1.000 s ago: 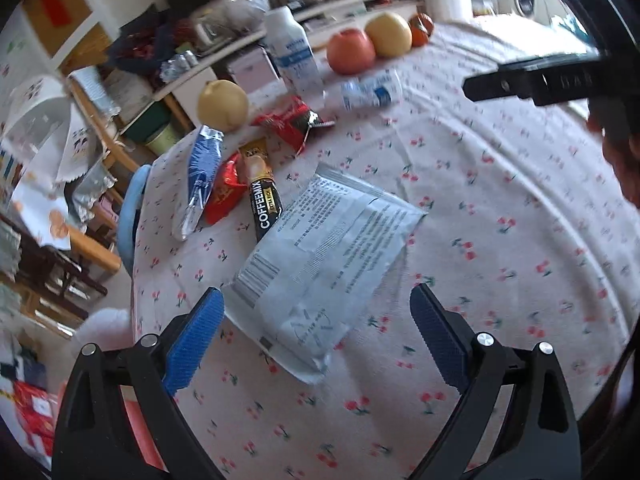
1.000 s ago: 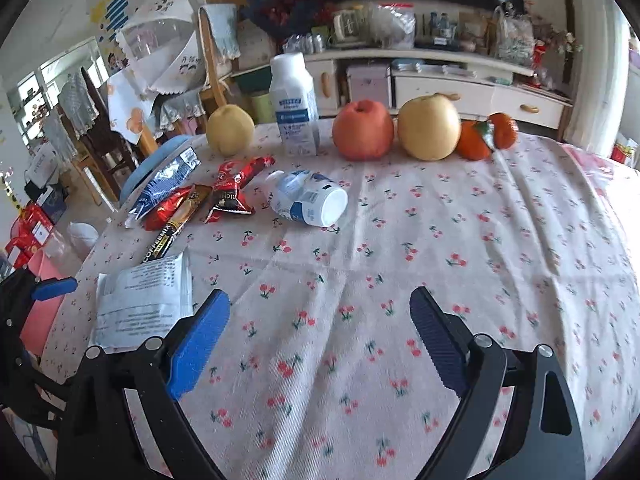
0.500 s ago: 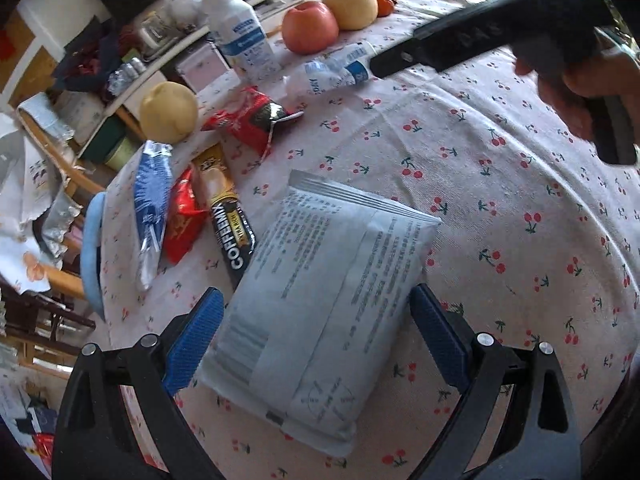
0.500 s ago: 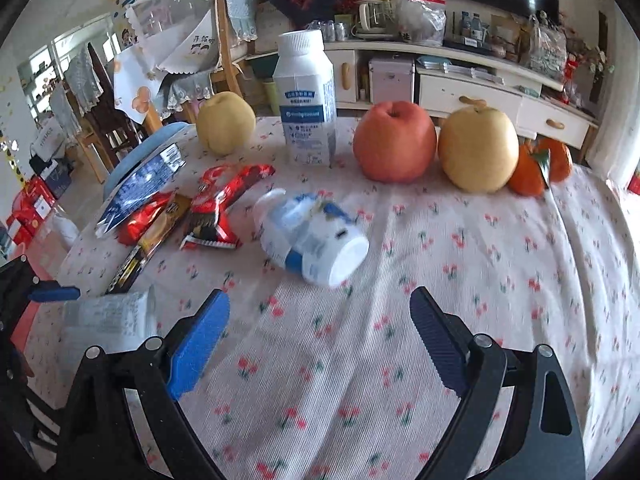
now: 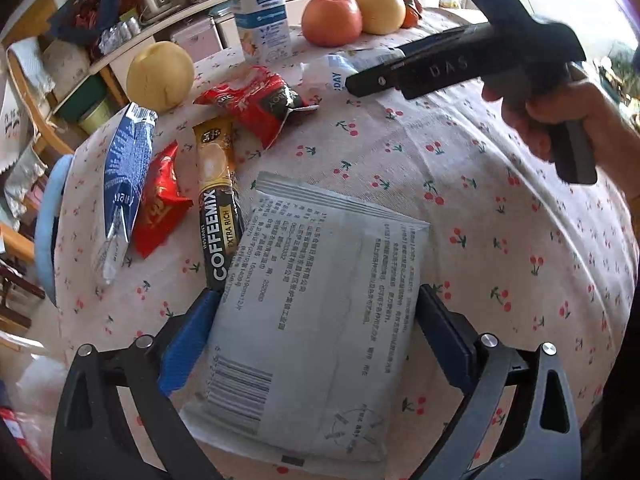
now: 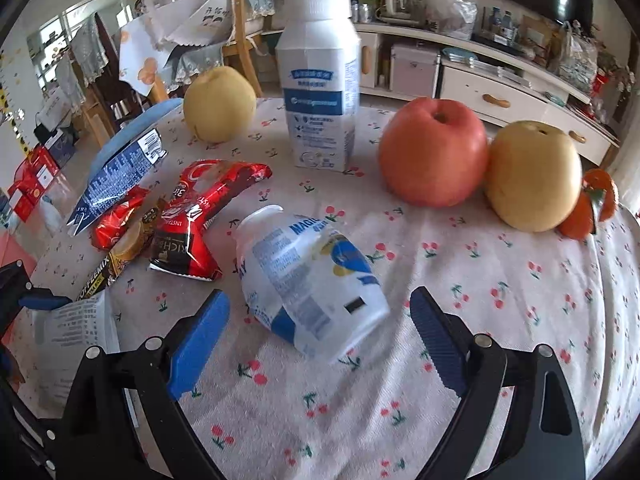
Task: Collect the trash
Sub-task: 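Close the left tool on the white paper packet while the right tool grasps the yogurt bottle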
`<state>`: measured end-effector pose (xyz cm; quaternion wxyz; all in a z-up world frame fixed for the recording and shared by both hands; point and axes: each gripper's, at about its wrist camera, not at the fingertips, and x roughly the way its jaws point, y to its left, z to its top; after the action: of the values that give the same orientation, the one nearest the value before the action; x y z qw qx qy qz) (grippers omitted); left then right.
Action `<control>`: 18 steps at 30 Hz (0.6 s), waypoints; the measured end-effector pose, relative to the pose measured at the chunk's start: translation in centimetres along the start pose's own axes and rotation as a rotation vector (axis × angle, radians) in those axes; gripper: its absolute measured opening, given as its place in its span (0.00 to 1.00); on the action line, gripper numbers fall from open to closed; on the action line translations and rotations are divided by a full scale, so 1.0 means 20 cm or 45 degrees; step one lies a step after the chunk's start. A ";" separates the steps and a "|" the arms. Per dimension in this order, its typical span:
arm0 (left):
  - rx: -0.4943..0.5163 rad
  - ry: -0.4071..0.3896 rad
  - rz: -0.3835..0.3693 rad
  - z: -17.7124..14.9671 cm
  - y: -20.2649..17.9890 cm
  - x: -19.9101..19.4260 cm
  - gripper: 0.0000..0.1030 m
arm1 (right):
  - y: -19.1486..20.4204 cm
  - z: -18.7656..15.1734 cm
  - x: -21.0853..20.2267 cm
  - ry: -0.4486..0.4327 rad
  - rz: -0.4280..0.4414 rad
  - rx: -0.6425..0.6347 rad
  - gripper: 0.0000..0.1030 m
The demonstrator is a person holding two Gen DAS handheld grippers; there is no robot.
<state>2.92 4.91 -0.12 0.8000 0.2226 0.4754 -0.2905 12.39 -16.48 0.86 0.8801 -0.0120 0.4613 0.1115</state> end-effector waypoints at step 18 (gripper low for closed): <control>-0.151 -0.077 0.070 -0.02 -0.04 -0.01 0.89 | 0.08 -0.02 0.03 -0.034 -0.012 -0.089 0.63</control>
<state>2.04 4.55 -0.15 0.8335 0.1789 0.4612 -0.2462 12.06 -14.83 0.36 0.8857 -0.0433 0.4455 0.1235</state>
